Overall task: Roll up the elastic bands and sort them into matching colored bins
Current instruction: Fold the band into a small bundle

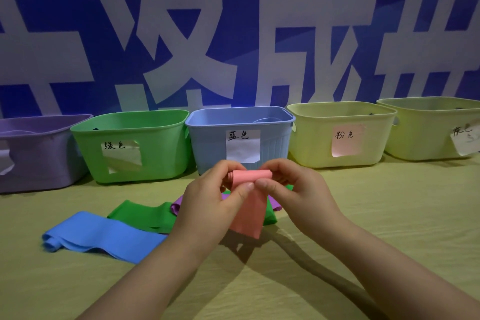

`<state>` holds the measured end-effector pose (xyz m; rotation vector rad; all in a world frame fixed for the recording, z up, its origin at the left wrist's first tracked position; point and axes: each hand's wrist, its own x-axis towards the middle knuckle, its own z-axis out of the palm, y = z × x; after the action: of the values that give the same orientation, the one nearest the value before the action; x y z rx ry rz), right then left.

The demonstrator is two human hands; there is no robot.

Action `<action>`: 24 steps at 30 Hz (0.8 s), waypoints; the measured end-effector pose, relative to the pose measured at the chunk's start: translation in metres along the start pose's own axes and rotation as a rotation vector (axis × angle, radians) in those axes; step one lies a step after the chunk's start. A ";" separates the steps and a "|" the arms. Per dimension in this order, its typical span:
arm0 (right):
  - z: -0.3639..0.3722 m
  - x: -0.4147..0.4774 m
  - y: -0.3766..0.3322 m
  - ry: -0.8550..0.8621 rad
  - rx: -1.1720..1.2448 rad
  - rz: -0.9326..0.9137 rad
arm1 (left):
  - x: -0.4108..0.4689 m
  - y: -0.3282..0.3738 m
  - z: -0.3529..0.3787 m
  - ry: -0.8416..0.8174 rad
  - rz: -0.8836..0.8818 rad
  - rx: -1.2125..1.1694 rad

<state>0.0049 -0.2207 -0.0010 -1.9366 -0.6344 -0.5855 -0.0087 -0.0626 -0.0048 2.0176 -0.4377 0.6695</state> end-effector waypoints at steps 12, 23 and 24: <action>0.000 -0.001 -0.004 -0.057 -0.009 -0.019 | 0.002 -0.005 -0.002 0.011 0.001 0.016; -0.001 0.001 0.001 -0.033 0.010 0.011 | 0.000 -0.001 -0.001 -0.021 0.034 -0.003; -0.002 0.001 0.000 -0.039 0.016 0.024 | 0.000 -0.001 -0.001 -0.013 0.062 0.013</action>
<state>0.0052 -0.2221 -0.0001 -1.9417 -0.6375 -0.5277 -0.0086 -0.0610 -0.0054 2.0287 -0.5064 0.6991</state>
